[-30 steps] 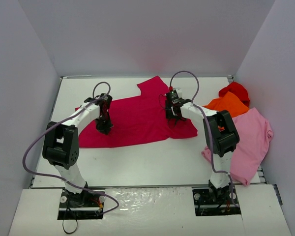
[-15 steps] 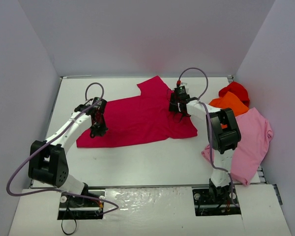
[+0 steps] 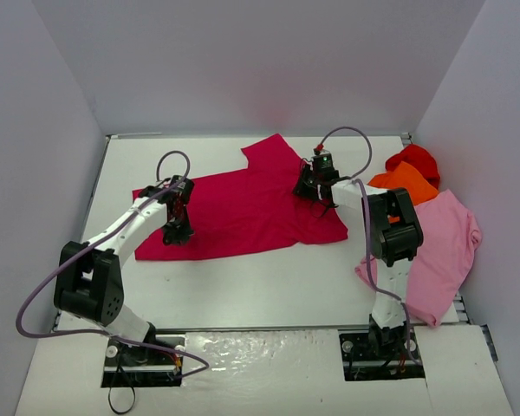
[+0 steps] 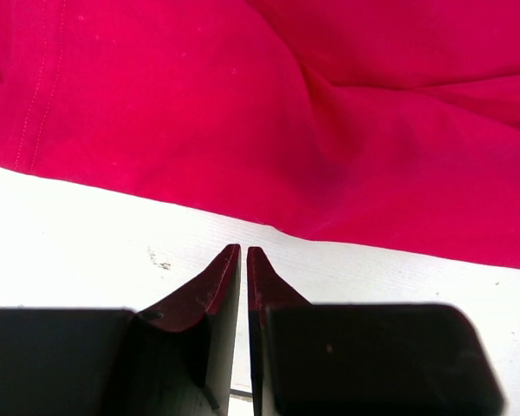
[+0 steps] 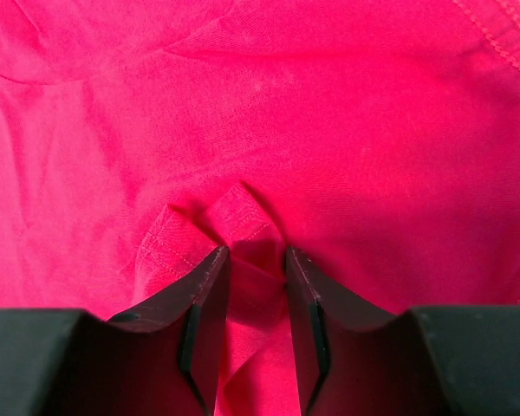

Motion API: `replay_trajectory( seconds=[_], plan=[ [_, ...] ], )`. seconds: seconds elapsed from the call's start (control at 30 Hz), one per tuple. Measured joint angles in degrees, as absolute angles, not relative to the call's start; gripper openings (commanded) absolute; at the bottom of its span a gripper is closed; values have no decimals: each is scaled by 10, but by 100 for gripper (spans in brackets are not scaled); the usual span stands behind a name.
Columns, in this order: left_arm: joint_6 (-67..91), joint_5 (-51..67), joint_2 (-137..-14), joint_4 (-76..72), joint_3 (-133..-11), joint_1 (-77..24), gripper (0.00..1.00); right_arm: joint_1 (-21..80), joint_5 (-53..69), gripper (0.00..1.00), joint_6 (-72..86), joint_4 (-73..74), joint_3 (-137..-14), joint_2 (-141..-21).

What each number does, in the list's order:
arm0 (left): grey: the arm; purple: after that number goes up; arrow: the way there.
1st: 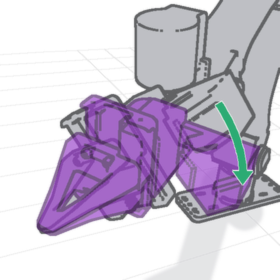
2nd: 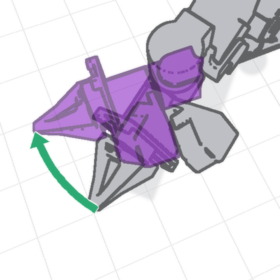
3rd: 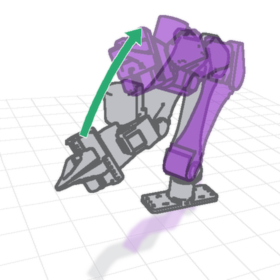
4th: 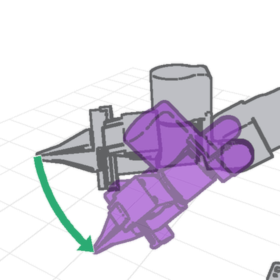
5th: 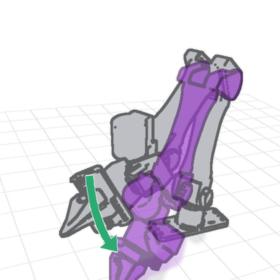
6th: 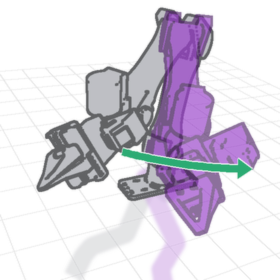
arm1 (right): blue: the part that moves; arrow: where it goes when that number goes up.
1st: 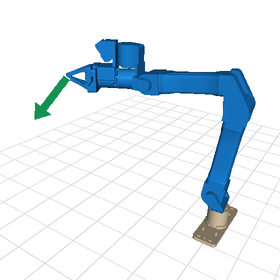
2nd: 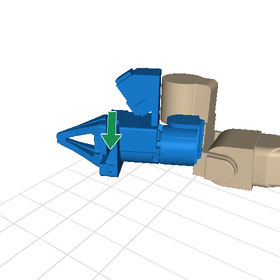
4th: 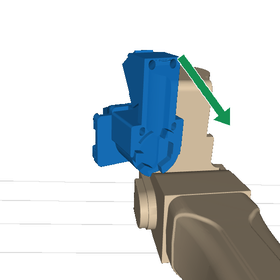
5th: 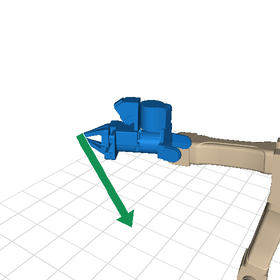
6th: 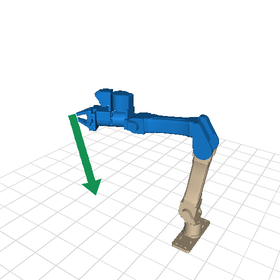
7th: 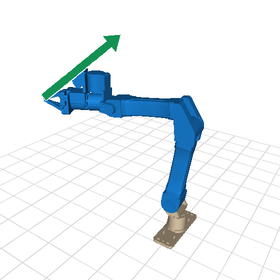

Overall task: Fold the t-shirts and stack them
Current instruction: Fold the flattened tshirt in 1/3 of the way

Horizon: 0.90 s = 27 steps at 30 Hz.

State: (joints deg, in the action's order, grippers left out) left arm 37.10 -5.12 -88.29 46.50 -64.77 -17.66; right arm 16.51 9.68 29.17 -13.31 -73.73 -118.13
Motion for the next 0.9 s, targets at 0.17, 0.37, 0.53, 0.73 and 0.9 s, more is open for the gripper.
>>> replay_trajectory(
  seconds=[0.17,0.37,0.53,0.73,0.9],
  plan=[
    [371,-57,-883,466,-648,-177,7,159,108,0,301,-154,-718,-1180],
    [371,-58,-883,465,-646,-177,7,158,107,0,295,-153,-712,-1175],
    [373,-59,-883,465,-636,-178,7,158,106,0,278,-125,-728,-1174],
    [376,-61,-883,465,-626,-184,7,158,98,0,255,-79,-769,-1174],
    [377,-61,-883,464,-623,-187,7,158,92,0,238,-61,-803,-1174]
  ],
)
